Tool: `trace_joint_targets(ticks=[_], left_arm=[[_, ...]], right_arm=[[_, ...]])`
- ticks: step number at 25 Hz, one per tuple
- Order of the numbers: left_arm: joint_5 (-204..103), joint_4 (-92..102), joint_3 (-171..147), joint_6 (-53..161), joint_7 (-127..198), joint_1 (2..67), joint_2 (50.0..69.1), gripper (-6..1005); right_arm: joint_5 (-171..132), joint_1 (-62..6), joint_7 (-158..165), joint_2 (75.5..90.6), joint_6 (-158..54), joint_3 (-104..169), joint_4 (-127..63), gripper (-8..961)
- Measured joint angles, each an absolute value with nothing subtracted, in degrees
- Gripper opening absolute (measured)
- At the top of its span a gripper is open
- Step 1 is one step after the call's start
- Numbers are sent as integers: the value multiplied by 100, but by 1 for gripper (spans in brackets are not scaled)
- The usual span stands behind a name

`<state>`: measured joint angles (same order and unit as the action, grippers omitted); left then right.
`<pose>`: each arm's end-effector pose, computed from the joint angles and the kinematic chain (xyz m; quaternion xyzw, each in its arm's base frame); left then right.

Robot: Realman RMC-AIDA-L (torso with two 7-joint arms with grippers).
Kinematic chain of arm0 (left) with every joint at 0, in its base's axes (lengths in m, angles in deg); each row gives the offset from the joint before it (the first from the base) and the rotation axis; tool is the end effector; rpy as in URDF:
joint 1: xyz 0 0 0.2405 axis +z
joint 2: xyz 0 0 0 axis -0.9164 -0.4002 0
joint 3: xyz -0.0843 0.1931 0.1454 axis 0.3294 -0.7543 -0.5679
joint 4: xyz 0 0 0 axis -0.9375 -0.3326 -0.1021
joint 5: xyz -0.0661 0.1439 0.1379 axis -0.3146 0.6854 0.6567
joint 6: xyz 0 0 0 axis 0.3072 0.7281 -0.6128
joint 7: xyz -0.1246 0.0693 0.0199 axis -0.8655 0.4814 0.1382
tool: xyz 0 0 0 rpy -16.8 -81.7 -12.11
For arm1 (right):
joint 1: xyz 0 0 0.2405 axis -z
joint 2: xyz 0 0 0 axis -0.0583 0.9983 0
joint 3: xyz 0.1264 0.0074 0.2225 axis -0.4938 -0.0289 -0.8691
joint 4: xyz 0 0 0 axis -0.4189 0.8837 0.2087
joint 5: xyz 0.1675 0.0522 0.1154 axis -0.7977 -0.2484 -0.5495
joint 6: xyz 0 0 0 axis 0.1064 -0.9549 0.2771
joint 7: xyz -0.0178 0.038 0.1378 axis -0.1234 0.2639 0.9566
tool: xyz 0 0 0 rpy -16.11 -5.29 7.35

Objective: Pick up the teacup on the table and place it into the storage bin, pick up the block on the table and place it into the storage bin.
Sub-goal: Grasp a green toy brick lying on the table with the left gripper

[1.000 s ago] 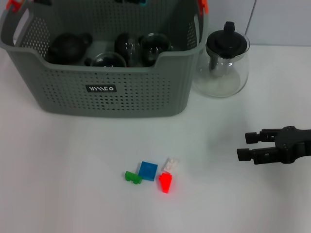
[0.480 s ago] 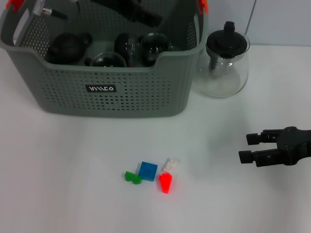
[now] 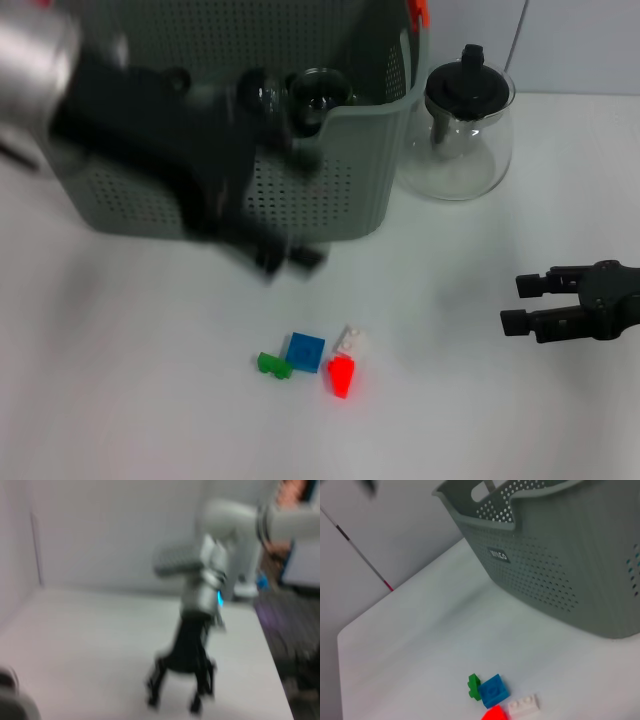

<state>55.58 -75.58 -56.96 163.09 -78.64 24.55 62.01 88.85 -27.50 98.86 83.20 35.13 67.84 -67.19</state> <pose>-0.1038 0.3300 0.0866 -0.9948 -0.0551 -0.0856 0.0011 0.2826 0.3209 0.0291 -0.9276 0.3391 0.1505 0.0448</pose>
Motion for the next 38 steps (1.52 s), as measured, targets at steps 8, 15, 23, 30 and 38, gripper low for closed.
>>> trace_joint_targets(ticks=[8,15,23,30,38], left_arm=[[7811,-7731,-7045,15961,-8724,2871,6812,939],[8506,-7273,-8241,14962,-10790,2861,6878,938],[8898,-6906,-8898,14336,-12371,2720,6900,937],[9074,-6637,-9247,13947,-13201,2728,6917,935],[9091,-6308,-9533,13571,-13465,2742,6938,934]], right_arm=[[8893,-2742,9944,8320,3516,6781,-6719,881],[8950,-2778,9900,8313,3490,6781,-6719,881],[8991,-2855,9656,8405,3538,6794,-7000,882],[9019,-2956,9350,8435,3576,6837,-7151,881],[9036,-3008,9156,8439,3565,6844,-7153,882]])
